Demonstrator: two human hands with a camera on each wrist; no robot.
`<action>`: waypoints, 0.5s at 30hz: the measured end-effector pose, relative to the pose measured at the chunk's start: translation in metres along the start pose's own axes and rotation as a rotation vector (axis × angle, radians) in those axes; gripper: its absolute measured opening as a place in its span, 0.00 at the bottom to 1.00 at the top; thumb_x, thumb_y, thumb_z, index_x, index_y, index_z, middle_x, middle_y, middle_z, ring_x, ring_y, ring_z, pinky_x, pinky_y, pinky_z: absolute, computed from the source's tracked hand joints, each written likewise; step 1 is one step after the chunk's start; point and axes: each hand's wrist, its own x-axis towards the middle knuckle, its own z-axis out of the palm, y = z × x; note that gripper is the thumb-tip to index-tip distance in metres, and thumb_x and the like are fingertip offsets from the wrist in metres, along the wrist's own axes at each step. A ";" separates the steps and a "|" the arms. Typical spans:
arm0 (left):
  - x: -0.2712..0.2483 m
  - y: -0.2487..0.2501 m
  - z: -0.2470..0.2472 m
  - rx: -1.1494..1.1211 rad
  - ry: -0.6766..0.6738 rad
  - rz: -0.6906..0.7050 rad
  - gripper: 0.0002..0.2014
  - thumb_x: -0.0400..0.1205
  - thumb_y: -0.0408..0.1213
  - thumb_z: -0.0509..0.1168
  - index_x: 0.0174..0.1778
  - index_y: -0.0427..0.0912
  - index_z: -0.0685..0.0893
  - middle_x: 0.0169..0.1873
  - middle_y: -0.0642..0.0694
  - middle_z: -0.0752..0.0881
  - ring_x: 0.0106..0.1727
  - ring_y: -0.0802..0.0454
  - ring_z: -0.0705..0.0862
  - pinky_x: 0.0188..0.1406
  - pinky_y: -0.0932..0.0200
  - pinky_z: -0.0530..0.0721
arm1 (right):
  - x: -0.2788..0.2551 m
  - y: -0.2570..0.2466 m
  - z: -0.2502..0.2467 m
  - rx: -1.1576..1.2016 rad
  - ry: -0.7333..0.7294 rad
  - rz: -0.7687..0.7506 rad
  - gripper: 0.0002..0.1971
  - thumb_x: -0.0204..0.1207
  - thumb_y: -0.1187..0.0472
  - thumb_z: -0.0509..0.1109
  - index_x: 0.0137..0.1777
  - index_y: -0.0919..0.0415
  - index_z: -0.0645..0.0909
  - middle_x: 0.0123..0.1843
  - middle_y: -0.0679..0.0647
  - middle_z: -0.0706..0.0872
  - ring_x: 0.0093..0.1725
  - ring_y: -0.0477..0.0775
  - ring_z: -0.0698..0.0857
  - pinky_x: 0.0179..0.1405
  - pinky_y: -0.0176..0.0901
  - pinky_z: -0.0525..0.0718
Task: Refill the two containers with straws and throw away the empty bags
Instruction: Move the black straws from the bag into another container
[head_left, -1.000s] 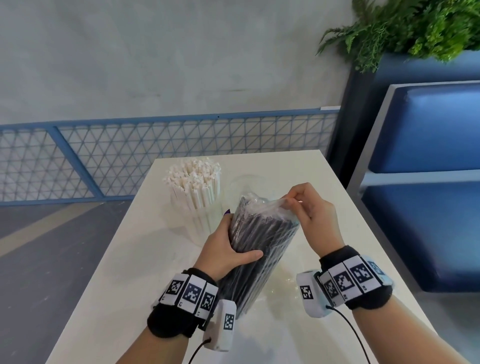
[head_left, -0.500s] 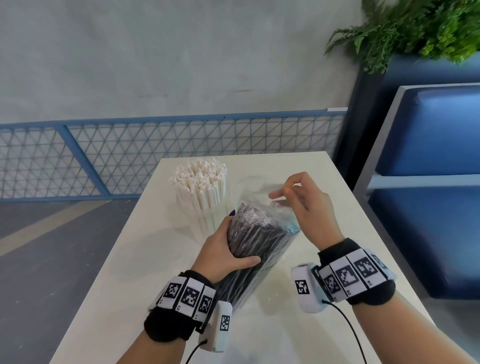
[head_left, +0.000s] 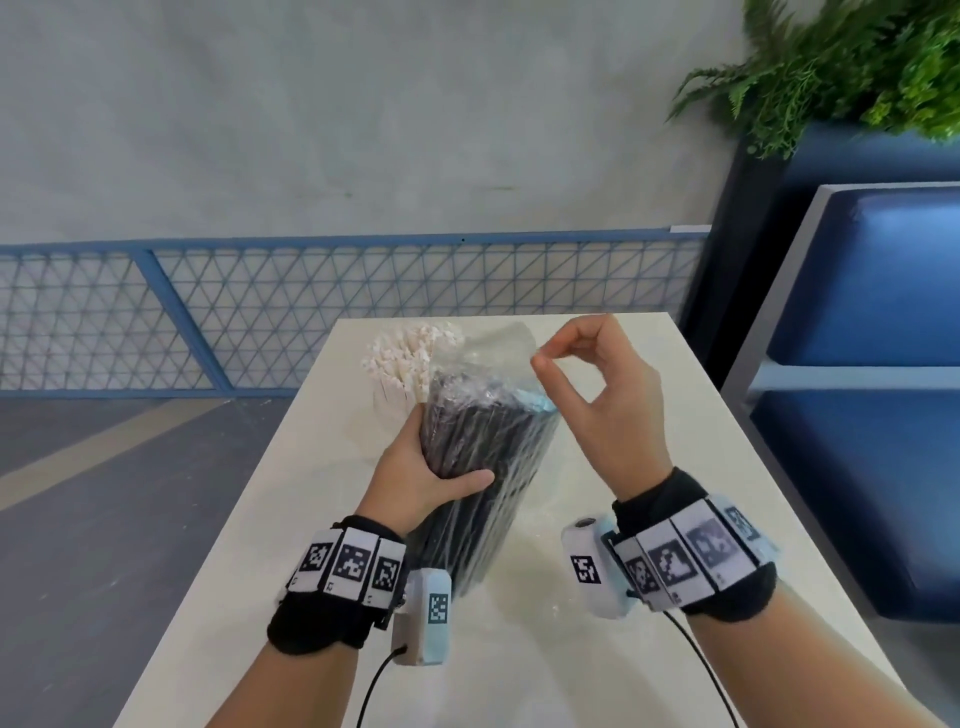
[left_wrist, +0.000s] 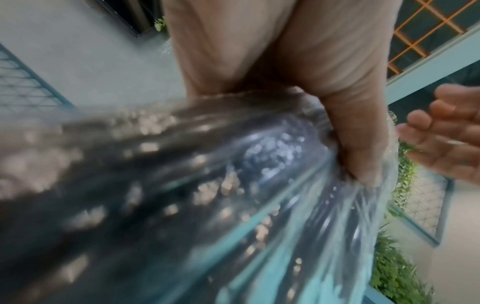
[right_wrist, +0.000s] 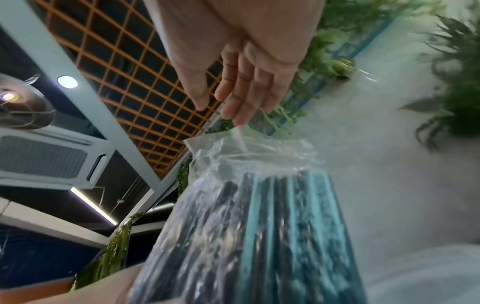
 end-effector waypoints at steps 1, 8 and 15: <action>0.000 -0.002 -0.002 0.010 0.005 0.000 0.34 0.62 0.43 0.82 0.60 0.60 0.71 0.52 0.63 0.83 0.54 0.70 0.81 0.51 0.72 0.76 | -0.001 -0.003 0.000 -0.067 0.022 -0.091 0.05 0.75 0.62 0.71 0.45 0.63 0.80 0.40 0.52 0.85 0.40 0.46 0.82 0.46 0.32 0.80; -0.002 -0.017 0.003 -0.096 0.001 0.011 0.34 0.63 0.40 0.82 0.57 0.67 0.71 0.55 0.63 0.83 0.55 0.74 0.82 0.54 0.73 0.79 | -0.020 0.009 0.025 -0.354 -0.386 -0.158 0.14 0.80 0.56 0.57 0.53 0.60 0.83 0.49 0.53 0.84 0.50 0.54 0.81 0.54 0.33 0.74; 0.003 -0.019 0.007 -0.170 -0.062 0.003 0.47 0.60 0.46 0.82 0.73 0.54 0.66 0.65 0.59 0.80 0.67 0.63 0.79 0.68 0.61 0.76 | -0.006 0.008 0.026 -0.522 -0.306 -0.098 0.15 0.80 0.61 0.55 0.61 0.57 0.79 0.65 0.51 0.83 0.61 0.53 0.81 0.63 0.42 0.73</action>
